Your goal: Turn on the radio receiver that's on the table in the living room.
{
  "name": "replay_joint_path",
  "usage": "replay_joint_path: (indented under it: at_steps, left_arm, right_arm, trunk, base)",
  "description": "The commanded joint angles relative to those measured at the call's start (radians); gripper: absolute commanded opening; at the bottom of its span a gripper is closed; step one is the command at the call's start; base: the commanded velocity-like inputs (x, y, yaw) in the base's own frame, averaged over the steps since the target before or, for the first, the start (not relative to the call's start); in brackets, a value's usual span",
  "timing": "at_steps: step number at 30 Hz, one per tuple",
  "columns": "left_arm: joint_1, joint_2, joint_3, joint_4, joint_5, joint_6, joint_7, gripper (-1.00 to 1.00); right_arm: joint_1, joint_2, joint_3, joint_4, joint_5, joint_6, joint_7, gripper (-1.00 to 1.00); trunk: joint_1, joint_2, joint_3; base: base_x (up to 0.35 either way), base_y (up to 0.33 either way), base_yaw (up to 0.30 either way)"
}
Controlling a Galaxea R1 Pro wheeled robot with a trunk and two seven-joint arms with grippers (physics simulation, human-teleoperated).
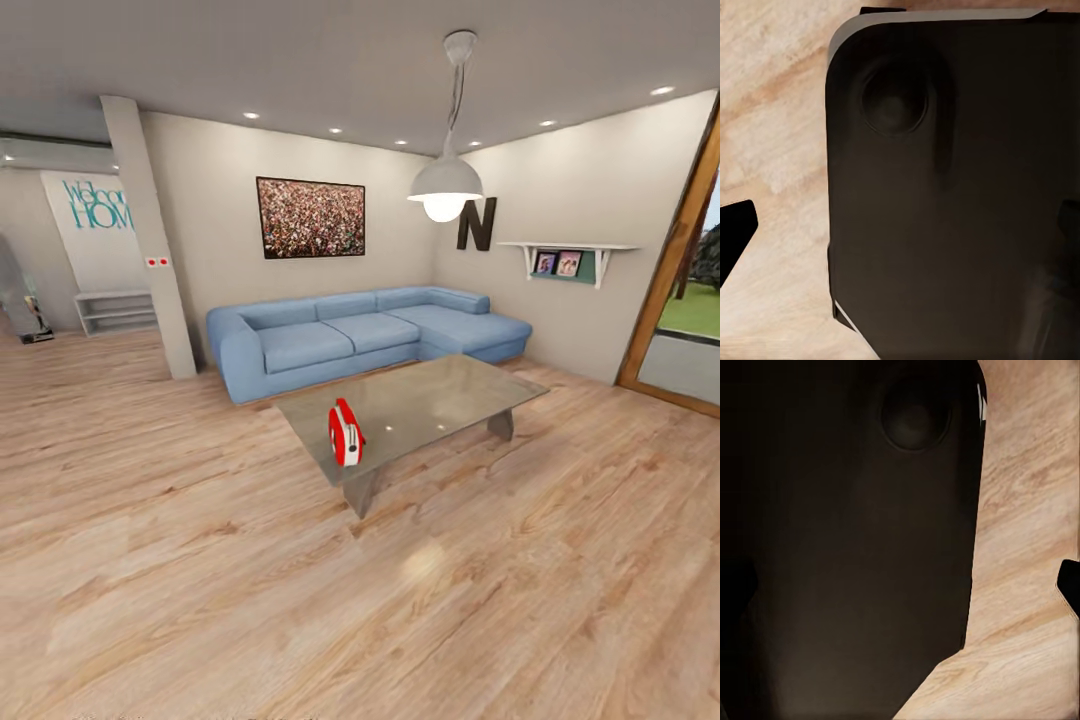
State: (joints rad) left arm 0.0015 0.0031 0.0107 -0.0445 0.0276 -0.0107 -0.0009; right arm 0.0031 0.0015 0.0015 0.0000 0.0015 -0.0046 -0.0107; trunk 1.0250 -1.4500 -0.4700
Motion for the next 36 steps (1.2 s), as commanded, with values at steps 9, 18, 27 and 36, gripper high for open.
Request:
replay_joint_path:
  at_steps: [9,18,27,36]
  left_arm:
    - [0.000,0.000,0.000,0.000,0.000,0.000,-0.001,1.00]
    - [0.000,0.001,-0.001,0.000,0.000,0.000,-0.001,1.00]
    - [0.000,0.002,-0.001,0.001,0.000,0.000,-0.001,1.00]
    - [0.000,0.002,-0.001,0.001,0.000,0.000,-0.001,1.00]
  right_arm:
    - [0.000,0.000,0.000,0.000,0.000,0.000,0.000,1.00]
    - [0.000,0.000,0.000,0.000,0.000,0.000,0.001,1.00]
    - [0.000,0.000,0.000,0.000,0.000,0.000,0.000,1.00]
    - [0.000,0.000,-0.001,0.000,-0.001,0.001,0.000,1.00]
  trunk:
    - [0.000,0.000,0.000]
    - [0.000,0.000,0.000]
    - [0.000,0.000,0.000]
    - [0.000,0.000,0.000]
  base:
    - [0.000,0.000,0.272]
    - [0.041,0.000,0.064]
    - [0.300,0.000,0.002]
    - [0.324,0.000,0.000]
